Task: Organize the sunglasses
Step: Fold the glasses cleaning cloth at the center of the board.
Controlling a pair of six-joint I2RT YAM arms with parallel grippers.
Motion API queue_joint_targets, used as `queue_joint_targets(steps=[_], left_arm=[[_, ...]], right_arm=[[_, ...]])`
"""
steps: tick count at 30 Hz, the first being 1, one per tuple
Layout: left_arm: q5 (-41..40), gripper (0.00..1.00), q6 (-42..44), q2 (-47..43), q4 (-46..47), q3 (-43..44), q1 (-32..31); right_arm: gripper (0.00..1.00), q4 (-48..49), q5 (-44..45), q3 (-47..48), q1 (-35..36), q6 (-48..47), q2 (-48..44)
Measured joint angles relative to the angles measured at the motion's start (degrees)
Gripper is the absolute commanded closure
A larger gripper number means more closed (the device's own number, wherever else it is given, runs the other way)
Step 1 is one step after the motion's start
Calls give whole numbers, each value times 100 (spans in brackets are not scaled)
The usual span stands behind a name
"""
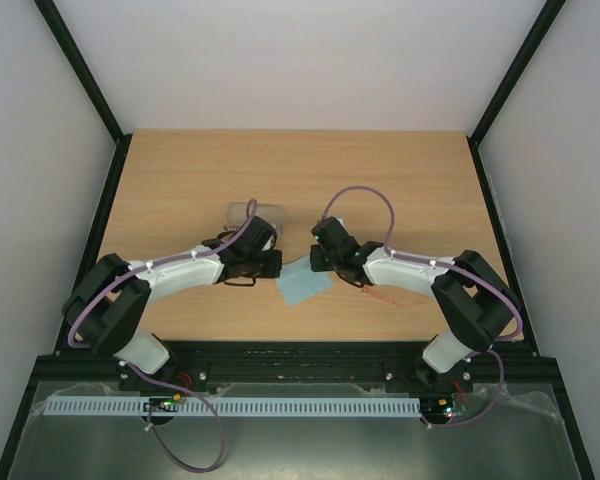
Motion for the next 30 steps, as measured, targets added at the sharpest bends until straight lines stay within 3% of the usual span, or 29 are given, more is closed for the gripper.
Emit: queue_joint_targets(steps=[30], left_arm=[[291, 98, -4, 4, 4, -157, -382]], right_arm=[[99, 70, -155, -551, -15, 92, -448]])
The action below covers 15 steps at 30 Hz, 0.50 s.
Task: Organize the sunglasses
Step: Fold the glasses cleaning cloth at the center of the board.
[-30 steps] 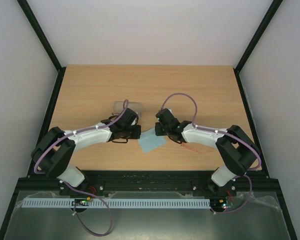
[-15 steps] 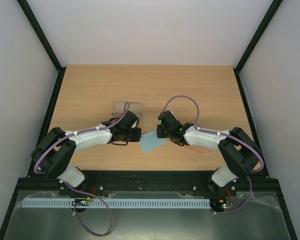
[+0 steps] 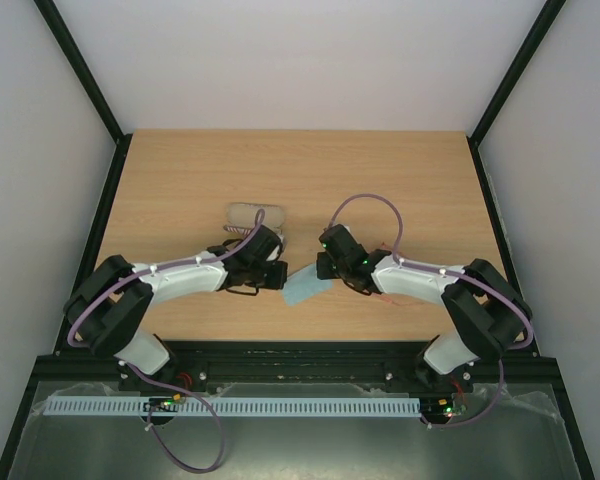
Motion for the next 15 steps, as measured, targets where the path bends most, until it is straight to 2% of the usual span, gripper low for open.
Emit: queue_joint_targets(steps=[15], left_arm=[[-168, 98, -35, 96, -52, -31, -7]], right_arm=[[99, -4, -166, -31, 0, -2, 13]])
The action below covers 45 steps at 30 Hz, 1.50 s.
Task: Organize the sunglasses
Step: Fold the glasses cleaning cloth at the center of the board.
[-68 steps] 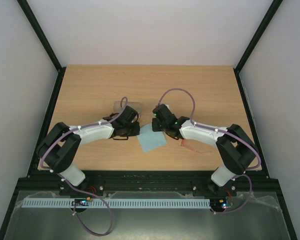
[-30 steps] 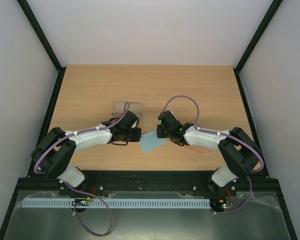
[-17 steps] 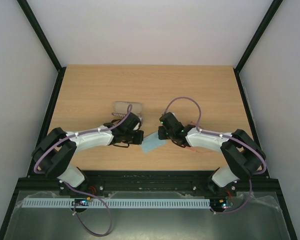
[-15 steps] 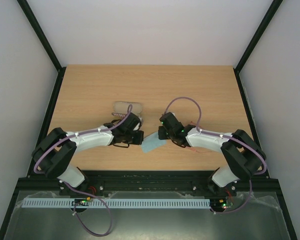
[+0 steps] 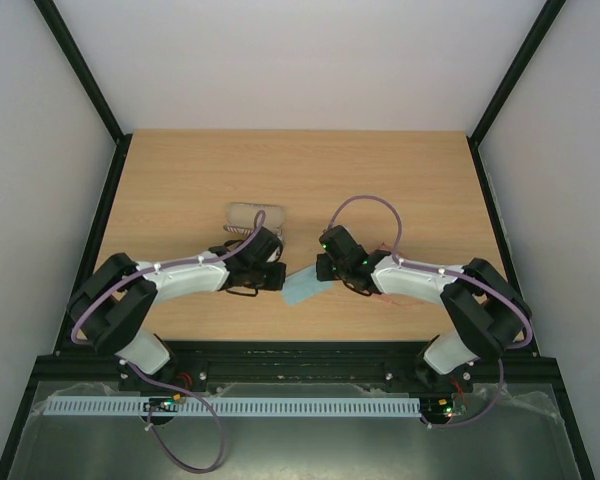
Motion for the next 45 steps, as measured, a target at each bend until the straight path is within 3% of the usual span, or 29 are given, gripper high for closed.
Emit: queue_joint_targets(steps=[35, 38, 42, 45], left_arm=[[208, 96, -116, 173, 94, -55, -219], [225, 90, -116, 173, 92, -59, -240], [264, 80, -105, 173, 55, -66, -264], [267, 76, -105, 173, 7, -66, -282]], right_arm=[[98, -7, -17, -289, 0, 63, -22], [93, -7, -20, -293, 0, 63, -22], [72, -9, -11, -328, 0, 101, -22], [67, -39, 4, -367, 0, 66, -72]])
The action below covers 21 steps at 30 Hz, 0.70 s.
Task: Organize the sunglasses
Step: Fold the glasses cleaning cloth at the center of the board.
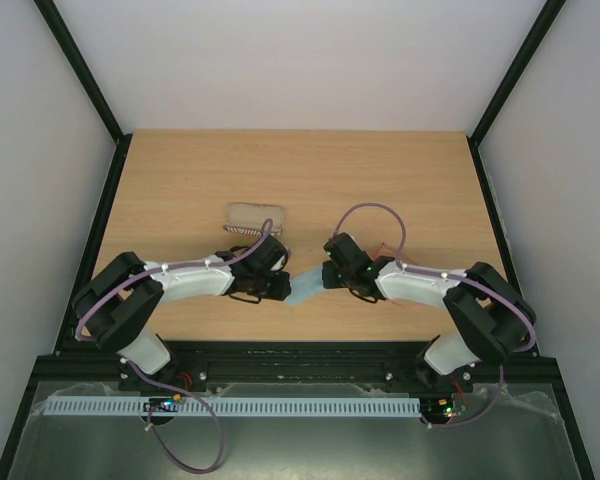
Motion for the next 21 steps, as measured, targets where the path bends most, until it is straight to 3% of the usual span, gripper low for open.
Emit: queue_joint_targets(steps=[5, 8, 13, 21], left_arm=[[4, 75, 24, -52, -129, 0, -7], [48, 75, 37, -192, -138, 2, -7], [81, 85, 2, -337, -59, 11, -4], [-7, 91, -146, -7, 120, 164, 122]], right_arm=[[66, -114, 44, -31, 0, -4, -391], [72, -111, 50, -28, 0, -9, -592], [83, -66, -153, 4, 0, -24, -411], [86, 247, -815, 195, 0, 7, 111]])
